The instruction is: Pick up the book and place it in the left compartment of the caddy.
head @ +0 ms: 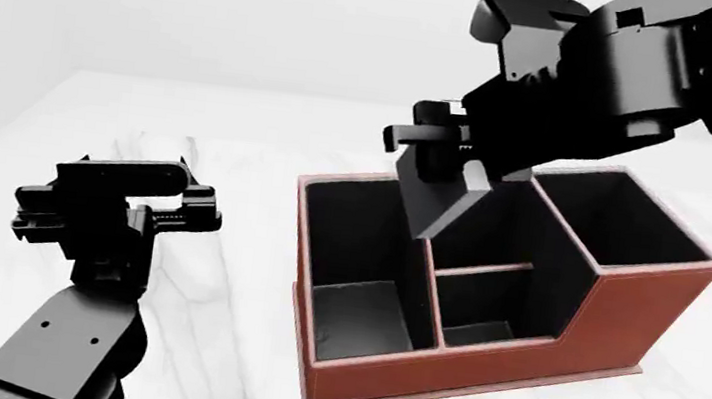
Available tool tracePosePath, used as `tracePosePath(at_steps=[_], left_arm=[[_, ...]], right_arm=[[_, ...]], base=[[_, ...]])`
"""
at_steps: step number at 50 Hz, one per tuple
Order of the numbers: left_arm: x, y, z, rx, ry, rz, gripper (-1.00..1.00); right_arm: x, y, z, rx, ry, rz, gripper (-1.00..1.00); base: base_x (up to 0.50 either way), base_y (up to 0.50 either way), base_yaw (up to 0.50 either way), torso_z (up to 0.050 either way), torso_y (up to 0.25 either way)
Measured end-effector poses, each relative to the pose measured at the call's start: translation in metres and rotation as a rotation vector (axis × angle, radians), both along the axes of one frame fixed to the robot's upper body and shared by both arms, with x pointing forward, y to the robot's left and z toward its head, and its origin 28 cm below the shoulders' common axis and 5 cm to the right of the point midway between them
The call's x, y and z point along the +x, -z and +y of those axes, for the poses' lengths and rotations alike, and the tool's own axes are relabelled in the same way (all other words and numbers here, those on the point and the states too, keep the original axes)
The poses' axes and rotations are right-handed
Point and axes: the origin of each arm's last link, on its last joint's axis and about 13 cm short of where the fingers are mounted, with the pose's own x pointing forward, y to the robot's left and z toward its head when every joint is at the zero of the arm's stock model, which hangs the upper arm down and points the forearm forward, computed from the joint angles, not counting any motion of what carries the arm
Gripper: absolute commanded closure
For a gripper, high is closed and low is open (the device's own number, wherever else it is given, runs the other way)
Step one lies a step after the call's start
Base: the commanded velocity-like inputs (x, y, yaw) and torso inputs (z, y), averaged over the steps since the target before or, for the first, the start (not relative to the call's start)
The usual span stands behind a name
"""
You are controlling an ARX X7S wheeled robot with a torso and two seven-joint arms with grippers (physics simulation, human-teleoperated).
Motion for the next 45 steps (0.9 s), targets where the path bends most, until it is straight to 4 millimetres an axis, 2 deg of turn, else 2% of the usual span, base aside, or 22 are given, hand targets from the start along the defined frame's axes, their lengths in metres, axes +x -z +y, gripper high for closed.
tracePosePath(at_steps=[14,45], left_arm=[[0.0,0.001,0.0,-0.002,0.0,0.004,-1.0],[0.002,0.005,0.0,-0.002,-0.001,0.017,-1.0]], right_arm=[[0.007,0.01,0.001,-0.008,-0.015,0.026,1.0],[0.039,0.067,0.018,-0.03,-0.028,0.186,1.0]], base=[[0.0,0.0,0.0,0.0,0.001],[0.0,0.0,0.0,0.0,0.001]])
